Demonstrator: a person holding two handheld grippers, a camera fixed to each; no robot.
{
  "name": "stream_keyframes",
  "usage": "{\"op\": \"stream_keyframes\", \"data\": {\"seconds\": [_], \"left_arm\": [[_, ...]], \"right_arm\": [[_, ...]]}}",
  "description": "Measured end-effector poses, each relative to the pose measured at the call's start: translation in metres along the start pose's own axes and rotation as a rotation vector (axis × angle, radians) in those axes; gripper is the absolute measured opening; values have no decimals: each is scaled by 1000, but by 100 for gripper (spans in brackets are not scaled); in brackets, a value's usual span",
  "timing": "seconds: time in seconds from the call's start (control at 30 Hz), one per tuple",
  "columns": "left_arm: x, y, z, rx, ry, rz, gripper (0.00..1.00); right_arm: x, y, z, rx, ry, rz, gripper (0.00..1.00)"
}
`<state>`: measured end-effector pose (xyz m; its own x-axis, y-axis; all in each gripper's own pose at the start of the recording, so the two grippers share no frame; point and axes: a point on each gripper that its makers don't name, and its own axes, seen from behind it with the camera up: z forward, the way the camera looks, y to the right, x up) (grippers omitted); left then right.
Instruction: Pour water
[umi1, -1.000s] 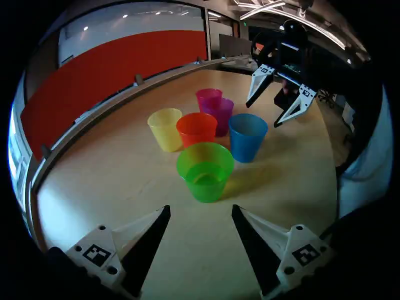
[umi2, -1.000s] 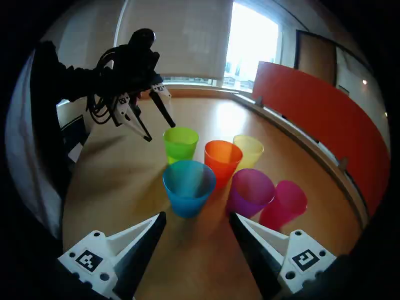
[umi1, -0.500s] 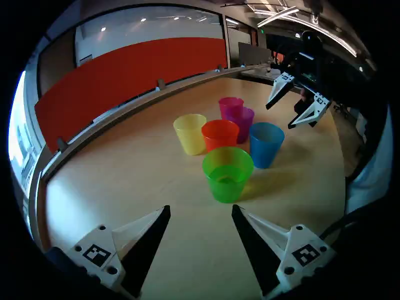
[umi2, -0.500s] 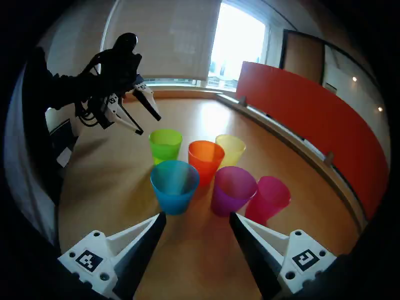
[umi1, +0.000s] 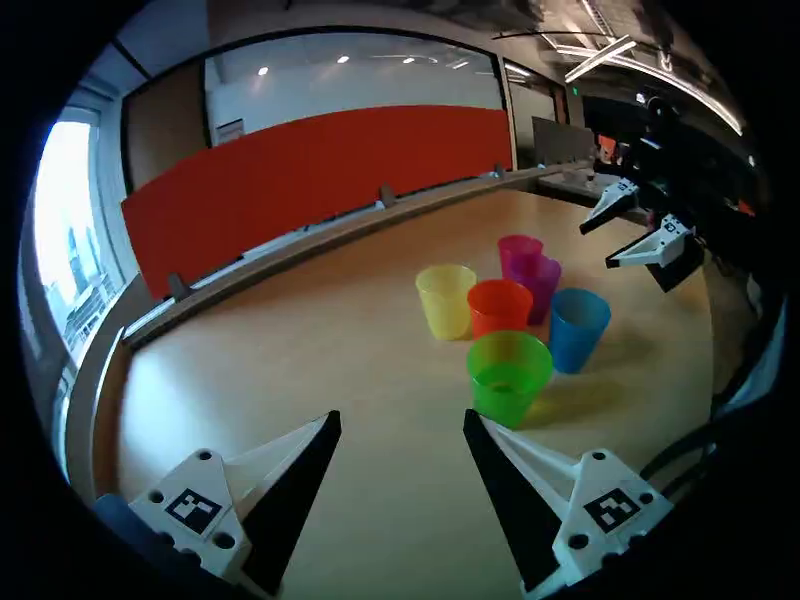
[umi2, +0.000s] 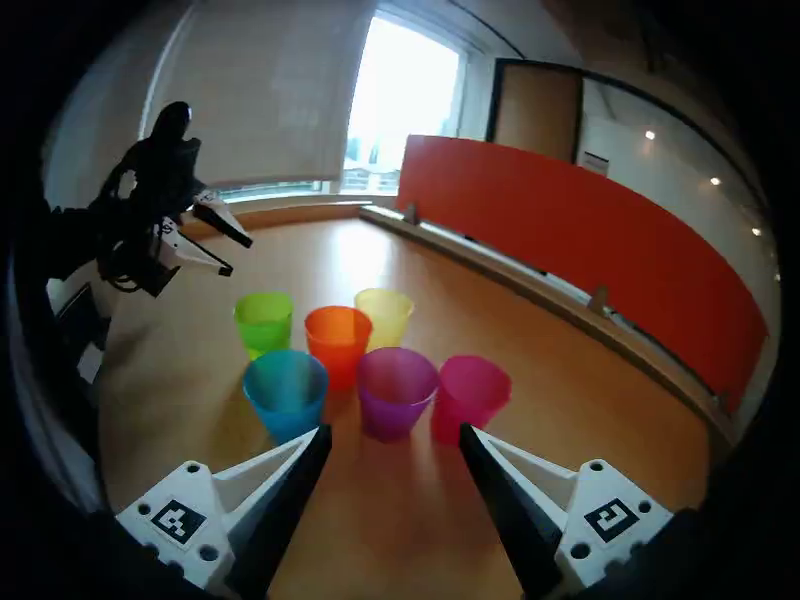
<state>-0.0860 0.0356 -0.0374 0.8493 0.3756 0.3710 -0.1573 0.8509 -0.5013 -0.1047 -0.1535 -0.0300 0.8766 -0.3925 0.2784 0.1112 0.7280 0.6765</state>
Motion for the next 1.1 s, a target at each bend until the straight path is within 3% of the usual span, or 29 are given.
{"op": "stream_keyframes", "data": {"seconds": [0.13,0.27,0.5,0.77,1.1], "left_arm": [[12,-16,-5,92,54,-31,91],[17,-24,-9,144,93,-61,91],[23,-26,-14,182,146,-105,91],[43,-31,-27,254,257,-177,91],[51,-35,-35,324,349,-260,91]], "right_arm": [[4,17,-8,-82,30,34,99],[7,29,-18,-144,49,39,99],[14,47,-31,-253,93,69,99],[27,68,-43,-387,179,144,99],[52,106,-70,-606,299,177,99]]}}
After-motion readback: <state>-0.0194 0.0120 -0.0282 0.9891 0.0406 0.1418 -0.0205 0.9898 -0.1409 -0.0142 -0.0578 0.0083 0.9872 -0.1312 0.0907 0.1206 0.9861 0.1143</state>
